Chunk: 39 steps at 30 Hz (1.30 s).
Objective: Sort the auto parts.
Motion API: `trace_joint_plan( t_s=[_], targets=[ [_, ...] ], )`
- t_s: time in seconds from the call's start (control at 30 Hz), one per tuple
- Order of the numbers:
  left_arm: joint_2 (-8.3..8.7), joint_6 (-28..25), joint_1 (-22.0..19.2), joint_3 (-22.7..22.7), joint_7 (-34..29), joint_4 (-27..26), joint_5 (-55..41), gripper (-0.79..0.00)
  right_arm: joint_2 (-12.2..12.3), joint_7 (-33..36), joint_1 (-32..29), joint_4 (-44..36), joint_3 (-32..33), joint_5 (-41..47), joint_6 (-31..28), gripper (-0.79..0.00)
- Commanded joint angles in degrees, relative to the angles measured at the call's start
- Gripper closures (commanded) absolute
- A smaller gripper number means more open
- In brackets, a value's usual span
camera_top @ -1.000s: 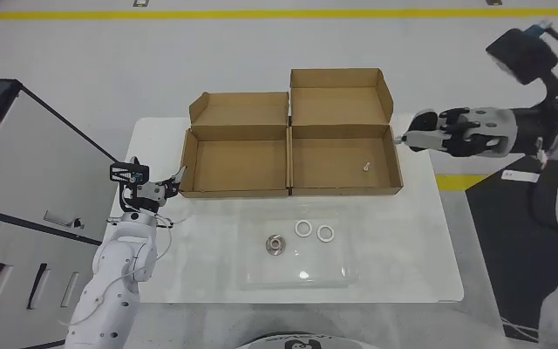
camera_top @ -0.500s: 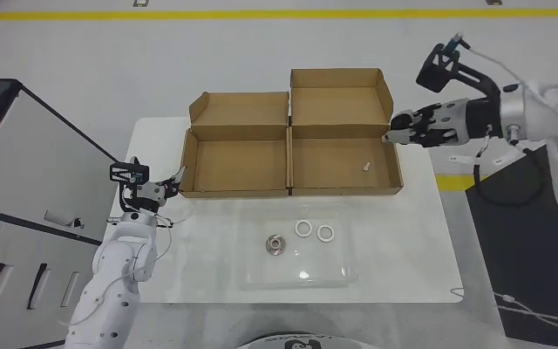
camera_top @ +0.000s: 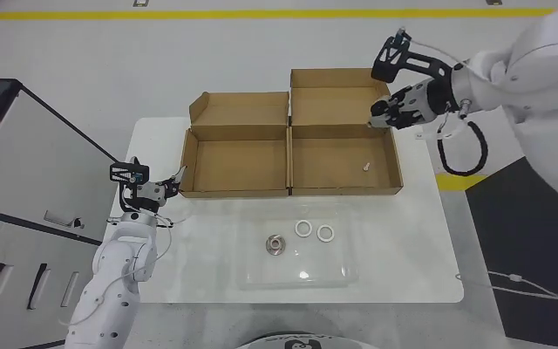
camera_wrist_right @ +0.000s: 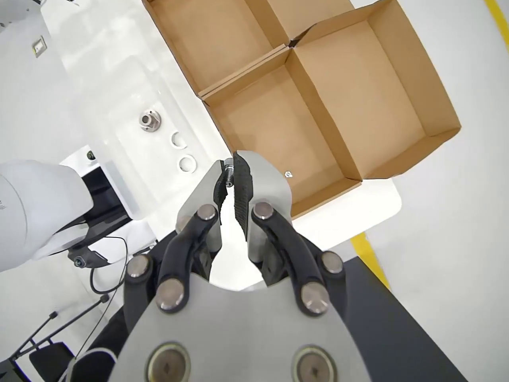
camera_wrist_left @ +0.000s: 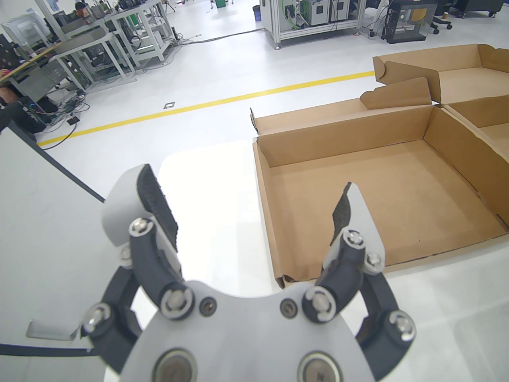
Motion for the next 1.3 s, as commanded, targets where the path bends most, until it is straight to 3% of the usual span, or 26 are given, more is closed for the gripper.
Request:
trace_joint_plan(
  t_s=[0.0, 0.23, 0.5, 1.27],
  targets=[
    [0.00, 0.0, 0.0, 0.0, 0.0, 0.0, 0.0, -0.785, -0.6, -0.7, 2.1, 1.5, -3.7, -0.6, -0.7, 0.000],
    [0.00, 0.0, 0.0, 0.0, 0.0, 0.0, 0.0, -0.785, -3.2, -2.7, 6.7, 7.0, -14.3, -4.0, -2.7, 0.000],
    [0.00, 0.0, 0.0, 0.0, 0.0, 0.0, 0.0, -0.785, -6.5, -4.7, 7.7, 13.7, -21.4, -6.4, -4.7, 0.000],
    [0.00, 0.0, 0.0, 0.0, 0.0, 0.0, 0.0, -0.785, -15.8, -10.6, 5.9, 31.3, -29.9, -12.1, -0.3, 0.000]
  ],
)
